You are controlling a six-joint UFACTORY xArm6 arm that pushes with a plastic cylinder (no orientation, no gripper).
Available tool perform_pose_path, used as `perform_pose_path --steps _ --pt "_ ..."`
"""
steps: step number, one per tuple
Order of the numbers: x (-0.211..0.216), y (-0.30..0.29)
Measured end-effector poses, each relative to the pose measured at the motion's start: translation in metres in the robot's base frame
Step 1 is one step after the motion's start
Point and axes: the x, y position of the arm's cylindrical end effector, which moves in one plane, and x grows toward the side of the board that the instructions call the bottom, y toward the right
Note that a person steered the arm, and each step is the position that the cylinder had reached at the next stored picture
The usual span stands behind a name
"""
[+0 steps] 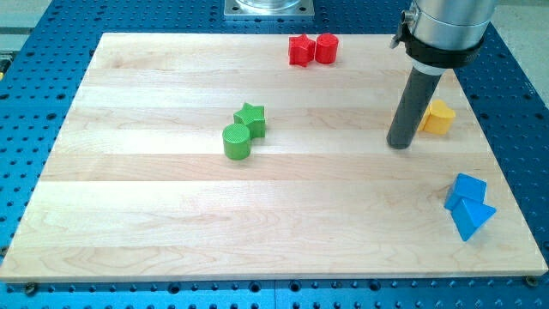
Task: Move your arm top to the green blocks
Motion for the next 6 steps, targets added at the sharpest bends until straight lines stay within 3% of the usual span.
perform_pose_path --steps 2,6 --pt "0.017 -0.013" --pt "0.008 -0.06"
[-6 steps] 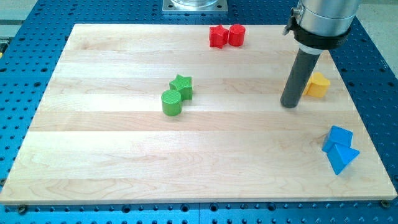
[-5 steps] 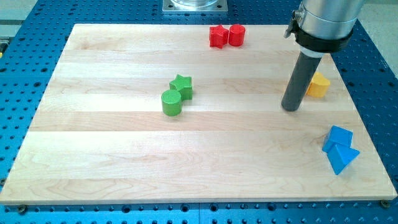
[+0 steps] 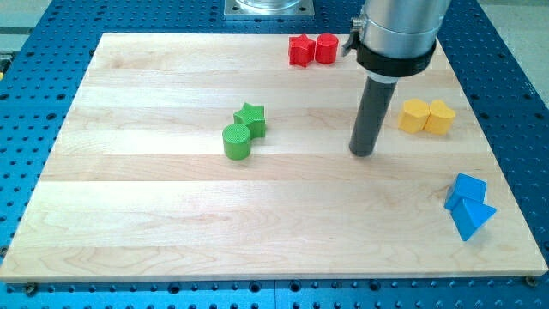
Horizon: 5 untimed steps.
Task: Move your arm top to the green blocks
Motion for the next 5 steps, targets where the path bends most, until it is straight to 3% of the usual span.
perform_pose_path --steps 3,5 --pt "-0.093 -0.091" --pt "-0.106 -0.149"
